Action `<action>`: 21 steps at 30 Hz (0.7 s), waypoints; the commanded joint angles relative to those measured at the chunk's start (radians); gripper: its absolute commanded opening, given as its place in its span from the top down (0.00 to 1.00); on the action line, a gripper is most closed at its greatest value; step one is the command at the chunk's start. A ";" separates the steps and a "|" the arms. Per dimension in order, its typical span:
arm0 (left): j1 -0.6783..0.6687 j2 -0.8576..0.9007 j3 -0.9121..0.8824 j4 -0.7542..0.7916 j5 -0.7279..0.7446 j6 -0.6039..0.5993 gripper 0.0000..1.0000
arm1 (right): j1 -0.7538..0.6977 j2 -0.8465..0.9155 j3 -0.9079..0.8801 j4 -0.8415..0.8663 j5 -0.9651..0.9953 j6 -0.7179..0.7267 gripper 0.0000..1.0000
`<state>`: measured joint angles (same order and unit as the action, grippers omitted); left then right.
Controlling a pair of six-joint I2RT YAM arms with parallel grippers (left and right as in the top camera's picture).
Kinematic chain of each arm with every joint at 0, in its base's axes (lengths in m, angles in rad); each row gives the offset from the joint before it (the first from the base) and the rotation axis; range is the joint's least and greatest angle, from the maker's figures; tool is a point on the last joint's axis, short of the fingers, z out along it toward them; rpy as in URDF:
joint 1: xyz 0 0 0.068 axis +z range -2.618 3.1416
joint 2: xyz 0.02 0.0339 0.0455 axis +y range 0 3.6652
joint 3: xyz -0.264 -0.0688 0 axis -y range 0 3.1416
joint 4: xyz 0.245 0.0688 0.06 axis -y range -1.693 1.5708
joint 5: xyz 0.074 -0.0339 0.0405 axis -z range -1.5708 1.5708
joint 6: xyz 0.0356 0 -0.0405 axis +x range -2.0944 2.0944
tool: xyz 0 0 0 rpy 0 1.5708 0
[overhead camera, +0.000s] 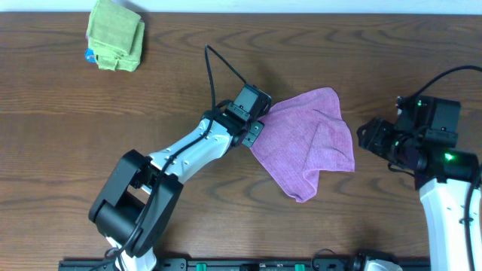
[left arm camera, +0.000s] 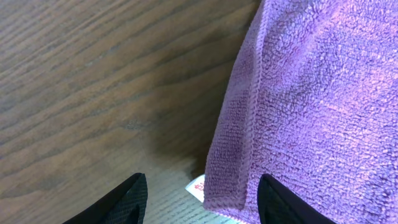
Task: Fold the cloth
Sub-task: 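Grasp the cloth's left and right edges with both grippers and flatten it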
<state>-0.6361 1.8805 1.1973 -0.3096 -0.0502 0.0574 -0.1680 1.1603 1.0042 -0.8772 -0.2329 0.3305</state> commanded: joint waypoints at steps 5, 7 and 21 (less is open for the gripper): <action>0.013 0.077 0.016 0.031 -0.015 0.026 0.48 | -0.009 -0.008 0.006 -0.005 -0.038 0.013 0.46; 0.014 0.086 0.016 0.032 -0.007 0.026 0.54 | -0.009 -0.008 0.006 -0.005 -0.038 0.013 0.46; 0.034 0.087 0.018 0.025 -0.095 -0.067 0.94 | -0.008 -0.008 0.006 -0.024 -0.037 0.012 0.59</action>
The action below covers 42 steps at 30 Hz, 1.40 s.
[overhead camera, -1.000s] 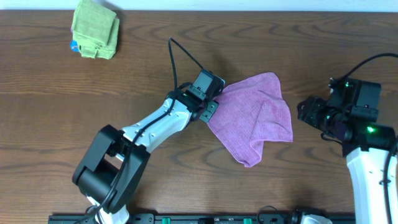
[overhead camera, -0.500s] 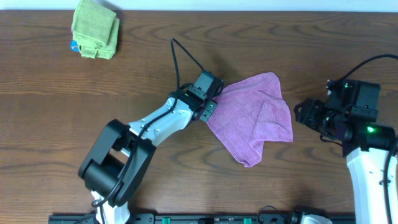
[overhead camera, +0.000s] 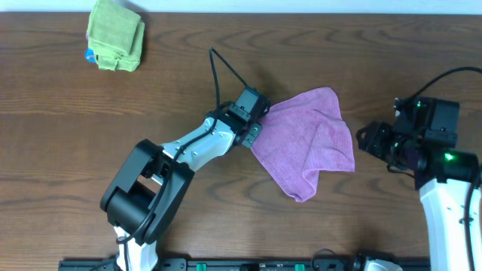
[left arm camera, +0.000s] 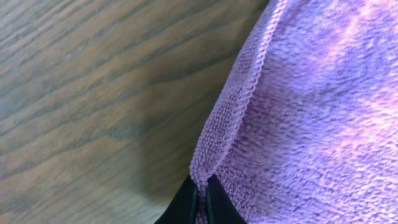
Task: Fold the cloth
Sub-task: 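Grasp the cloth's left and right edges with both grippers and flatten it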
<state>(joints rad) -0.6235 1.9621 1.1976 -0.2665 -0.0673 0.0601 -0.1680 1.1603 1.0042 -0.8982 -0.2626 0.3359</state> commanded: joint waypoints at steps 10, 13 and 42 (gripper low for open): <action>0.194 -0.011 0.019 -0.249 -0.088 -0.226 0.94 | 0.071 0.046 -0.004 0.015 -0.007 -0.038 0.83; 0.215 -0.039 0.019 -0.292 -0.040 -0.241 0.94 | 0.144 0.126 -0.004 0.053 -0.007 -0.046 0.98; 0.207 -0.093 0.019 -0.513 0.042 -0.383 0.94 | 0.306 0.656 -0.004 0.385 0.079 -0.060 0.98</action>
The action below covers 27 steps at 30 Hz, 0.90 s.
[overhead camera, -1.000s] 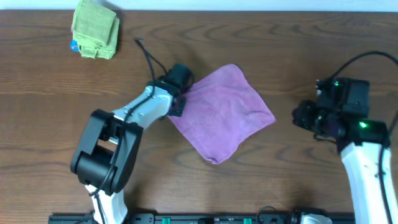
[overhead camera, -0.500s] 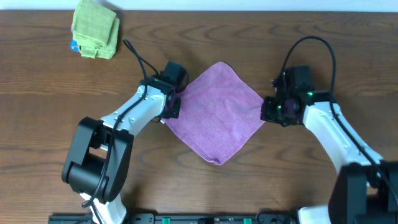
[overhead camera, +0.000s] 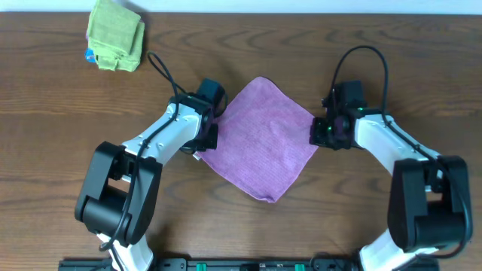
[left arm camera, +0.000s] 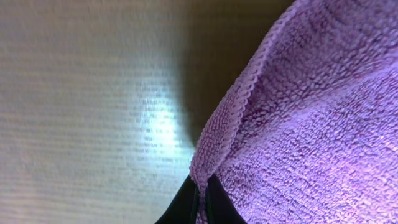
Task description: Fold the cloth
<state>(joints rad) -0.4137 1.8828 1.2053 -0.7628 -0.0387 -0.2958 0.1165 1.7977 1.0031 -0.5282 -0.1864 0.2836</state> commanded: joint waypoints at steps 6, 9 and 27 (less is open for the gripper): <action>-0.024 -0.013 0.011 -0.067 0.087 -0.046 0.94 | 0.022 0.055 -0.003 0.074 0.033 0.007 0.99; -0.043 -0.013 0.011 -0.089 0.115 -0.063 0.94 | 0.022 0.071 -0.002 0.105 0.058 0.008 0.98; -0.163 -0.013 0.011 -0.145 0.114 -0.087 0.94 | 0.021 0.256 0.222 0.152 0.130 0.008 0.98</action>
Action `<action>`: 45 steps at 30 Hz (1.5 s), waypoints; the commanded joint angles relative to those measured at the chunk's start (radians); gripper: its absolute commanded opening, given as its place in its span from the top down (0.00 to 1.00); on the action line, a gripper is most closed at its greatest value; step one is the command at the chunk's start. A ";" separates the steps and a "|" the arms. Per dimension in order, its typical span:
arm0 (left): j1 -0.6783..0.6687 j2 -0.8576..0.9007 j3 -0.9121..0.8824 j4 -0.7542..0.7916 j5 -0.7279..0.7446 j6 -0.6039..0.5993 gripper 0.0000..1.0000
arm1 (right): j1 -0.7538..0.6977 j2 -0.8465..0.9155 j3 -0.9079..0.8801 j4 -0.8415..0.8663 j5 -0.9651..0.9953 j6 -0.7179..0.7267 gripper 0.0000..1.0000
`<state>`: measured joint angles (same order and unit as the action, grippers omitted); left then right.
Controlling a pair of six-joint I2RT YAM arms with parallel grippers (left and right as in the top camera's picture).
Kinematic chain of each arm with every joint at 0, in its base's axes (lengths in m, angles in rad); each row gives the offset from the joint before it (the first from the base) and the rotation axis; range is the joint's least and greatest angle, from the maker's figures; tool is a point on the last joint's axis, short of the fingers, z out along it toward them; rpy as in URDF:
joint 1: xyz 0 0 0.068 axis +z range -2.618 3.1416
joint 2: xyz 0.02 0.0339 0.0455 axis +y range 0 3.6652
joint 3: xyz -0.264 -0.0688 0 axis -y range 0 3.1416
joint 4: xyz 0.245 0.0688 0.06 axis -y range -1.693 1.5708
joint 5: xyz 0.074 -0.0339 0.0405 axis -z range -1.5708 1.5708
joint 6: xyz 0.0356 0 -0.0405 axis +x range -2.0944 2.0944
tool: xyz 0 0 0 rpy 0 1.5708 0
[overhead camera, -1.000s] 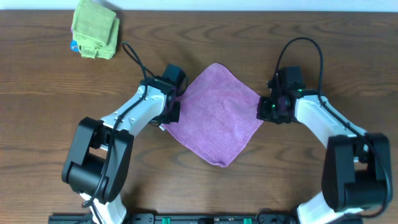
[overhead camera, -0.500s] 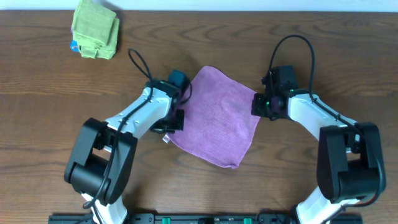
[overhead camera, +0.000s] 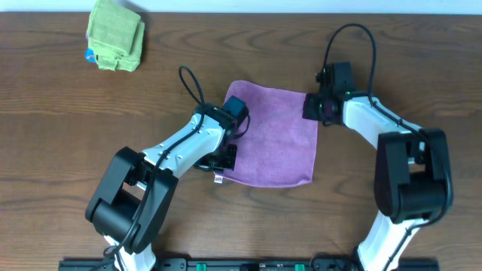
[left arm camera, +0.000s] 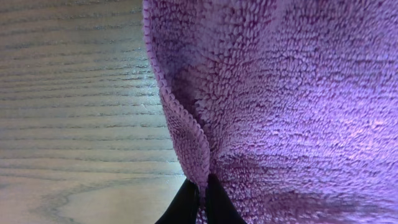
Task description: Fold the cloth
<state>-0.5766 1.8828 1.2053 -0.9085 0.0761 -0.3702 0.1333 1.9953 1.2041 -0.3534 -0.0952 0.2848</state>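
Note:
The purple cloth (overhead camera: 273,135) lies spread flat on the wooden table (overhead camera: 75,150) as one rough square. My left gripper (overhead camera: 225,156) is at its near left corner, next to a small white tag (overhead camera: 219,178). In the left wrist view the gripper (left arm camera: 200,200) is shut on a pinched-up ridge of the cloth's edge (left arm camera: 186,124). My right gripper (overhead camera: 312,106) sits at the far right corner, shut on the cloth there as far as the overhead view shows.
A folded green cloth (overhead camera: 115,34) lies on something blue at the table's far left corner. Both arms reach in from the near edge, and their black cables (overhead camera: 192,81) loop above the table on either side of the purple cloth.
The cloth lay as a diamond with one gripper at each side corner. Now it lies square. My left gripper has come nearer and to the right, and my right gripper has gone farther back.
My left gripper stood open at the left edge of a crumpled cloth, with the right arm off to the right. Then the left gripper was shut on that edge. Later the cloth lay spread as a diamond between both grippers, and now it lies square.

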 commanded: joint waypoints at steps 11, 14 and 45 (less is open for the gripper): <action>0.000 -0.014 0.011 0.027 -0.001 -0.066 0.94 | 0.004 0.058 0.270 -0.295 0.036 0.003 0.99; 0.000 -0.024 0.015 0.027 -0.001 -0.087 0.89 | 0.004 0.051 0.348 -0.377 0.036 -0.036 0.98; 0.115 -0.190 -0.014 0.087 0.060 -0.100 0.26 | 0.017 -0.496 -0.044 -0.816 -0.293 -0.052 0.47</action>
<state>-0.4976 1.6802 1.2057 -0.8261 0.0708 -0.4744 0.1440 1.5929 1.2682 -1.1999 -0.3275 0.2085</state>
